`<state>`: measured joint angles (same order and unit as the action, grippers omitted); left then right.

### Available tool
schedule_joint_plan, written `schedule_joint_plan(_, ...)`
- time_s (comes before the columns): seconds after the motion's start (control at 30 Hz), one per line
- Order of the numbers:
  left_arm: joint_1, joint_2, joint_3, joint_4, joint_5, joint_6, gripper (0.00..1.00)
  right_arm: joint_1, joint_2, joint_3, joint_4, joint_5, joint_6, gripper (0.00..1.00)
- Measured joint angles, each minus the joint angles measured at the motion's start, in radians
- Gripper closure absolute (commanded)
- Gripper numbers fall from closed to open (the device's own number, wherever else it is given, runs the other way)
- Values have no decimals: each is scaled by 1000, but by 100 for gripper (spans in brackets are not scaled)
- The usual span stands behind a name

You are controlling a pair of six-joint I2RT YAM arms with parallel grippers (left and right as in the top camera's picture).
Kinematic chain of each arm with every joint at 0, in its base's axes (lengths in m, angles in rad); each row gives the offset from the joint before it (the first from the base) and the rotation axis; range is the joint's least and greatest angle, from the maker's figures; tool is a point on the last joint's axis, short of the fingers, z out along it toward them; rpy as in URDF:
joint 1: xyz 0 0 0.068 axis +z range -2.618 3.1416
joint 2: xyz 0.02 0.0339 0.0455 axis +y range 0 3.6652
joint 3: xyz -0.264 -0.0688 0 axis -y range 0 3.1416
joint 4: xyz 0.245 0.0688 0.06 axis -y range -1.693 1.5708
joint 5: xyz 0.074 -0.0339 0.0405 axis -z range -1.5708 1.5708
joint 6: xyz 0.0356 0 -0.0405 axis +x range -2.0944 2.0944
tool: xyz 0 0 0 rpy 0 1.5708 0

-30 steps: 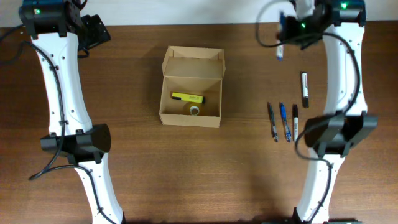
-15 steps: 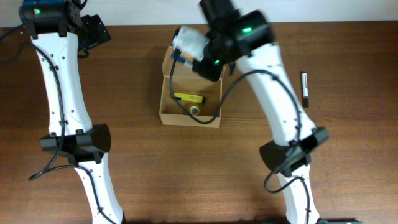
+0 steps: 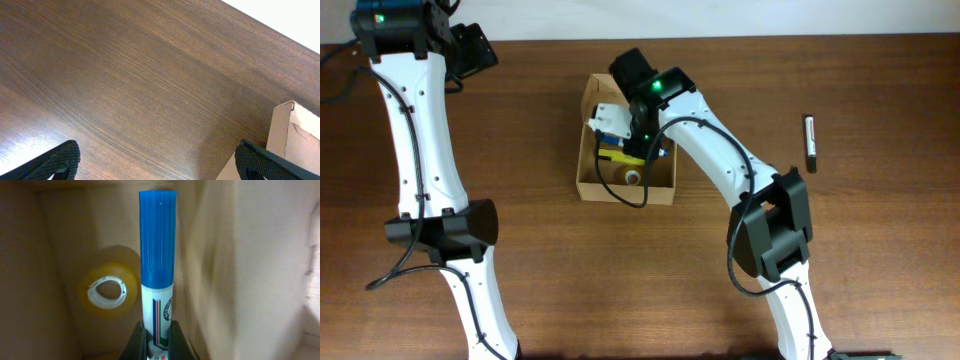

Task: Pack container
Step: 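Place the blue-capped marker into the box and withdraw the right arm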

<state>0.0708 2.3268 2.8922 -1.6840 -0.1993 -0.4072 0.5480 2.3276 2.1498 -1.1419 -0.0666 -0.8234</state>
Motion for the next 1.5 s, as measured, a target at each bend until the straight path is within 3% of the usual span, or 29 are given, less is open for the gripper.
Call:
schedule_joint_plan(0.27,0,0,0,0,0,0,0,0,0,-115,52,6,-4,96)
schedule_joint_plan(0.3,0,0,0,0,0,0,0,0,0,-124,54,6,-3,88)
schedule_joint_plan(0.33,0,0,0,0,0,0,0,0,0,-132,53,6,-3,68)
schedule_joint_plan(0.37,0,0,0,0,0,0,0,0,0,-137,54,6,0,57)
schedule_joint_plan(0.53,0,0,0,0,0,0,0,3,0,-139,55,7,4,45)
schedule_joint_plan(0.8,0,0,0,0,0,0,0,16,0,-79,-15,18,80,45)
schedule_joint_plan(1.0,0,0,0,0,0,0,0,19,-17,212,-142,49,191,46)
schedule_joint_plan(1.23,0,0,0,0,0,0,0,9,-130,605,-161,190,383,33)
schedule_joint_plan(1.37,0,0,0,0,0,0,0,-55,-206,706,-224,299,525,31)
schedule_joint_plan(1.5,0,0,0,0,0,0,0,-217,-220,681,-319,354,632,31)
